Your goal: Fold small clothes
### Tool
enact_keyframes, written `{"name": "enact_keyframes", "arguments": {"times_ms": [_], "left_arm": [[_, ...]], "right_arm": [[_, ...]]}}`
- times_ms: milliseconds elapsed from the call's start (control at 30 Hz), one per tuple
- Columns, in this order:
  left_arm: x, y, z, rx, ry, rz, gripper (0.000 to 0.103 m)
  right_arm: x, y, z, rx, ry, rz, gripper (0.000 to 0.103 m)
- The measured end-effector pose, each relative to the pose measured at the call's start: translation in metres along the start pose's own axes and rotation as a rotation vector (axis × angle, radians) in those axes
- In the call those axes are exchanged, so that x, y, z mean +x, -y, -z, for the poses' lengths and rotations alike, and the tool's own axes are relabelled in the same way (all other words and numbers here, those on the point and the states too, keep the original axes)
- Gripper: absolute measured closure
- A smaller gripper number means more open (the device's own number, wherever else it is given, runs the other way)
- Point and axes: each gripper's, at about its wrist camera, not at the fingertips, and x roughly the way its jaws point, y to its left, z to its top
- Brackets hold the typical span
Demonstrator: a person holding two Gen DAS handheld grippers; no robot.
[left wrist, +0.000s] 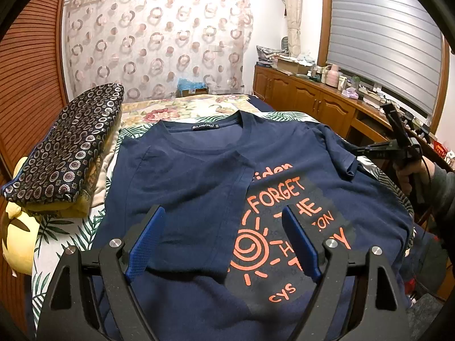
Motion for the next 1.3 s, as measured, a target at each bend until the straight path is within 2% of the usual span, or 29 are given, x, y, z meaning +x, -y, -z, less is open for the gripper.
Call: {"name": "enact_keyframes", "arguments": {"times_ms": [233,433,633,700,767,833,967,1067,1300], "left_arm": [[-0.003,-0.004,0.002,-0.014,0.008,-0.001,0.019],[-0.005,-0.008,0.003,-0.029,0.010,-0.002,0.019],[-0.007,-0.014,0.004,-0.040,0.013,-0.005,0.019],[-0.007,-0.015,0.004,-0.044,0.013,-0.005,0.019],[-0.007,-0.016,0.004,-0.046,0.013,-0.006,0.019],[-0.007,-0.017,0.005,-0.047,0.012,-0.007,0.019],[-0.006,-0.017,0.004,-0.046,0.011,-0.006,0.019],[-0.006,-0.017,0.004,-0.047,0.010,-0.003,0.019],[-0.002,-0.016,0.005,-0.043,0.001,0.003,0.019]], "right_arm": [[-0.022,-0.048,-0.037,-0.094,0.112,-0.090,0.097],[-0.018,-0.084,-0.061,-0.161,0.138,-0.154,0.097],[0.001,-0.089,-0.080,-0.161,0.151,-0.134,0.097],[0.006,-0.091,-0.083,-0.159,0.138,-0.121,0.088],[0.007,-0.090,-0.082,-0.154,0.123,-0.127,0.072],[0.002,-0.088,-0.078,-0.157,0.127,-0.118,0.064],[-0.004,-0.085,-0.067,-0.172,0.115,-0.094,0.063],[-0.008,-0.085,-0.048,-0.195,0.071,-0.112,0.063],[0.011,-0.092,-0.002,-0.242,-0.028,-0.117,0.063]]}}
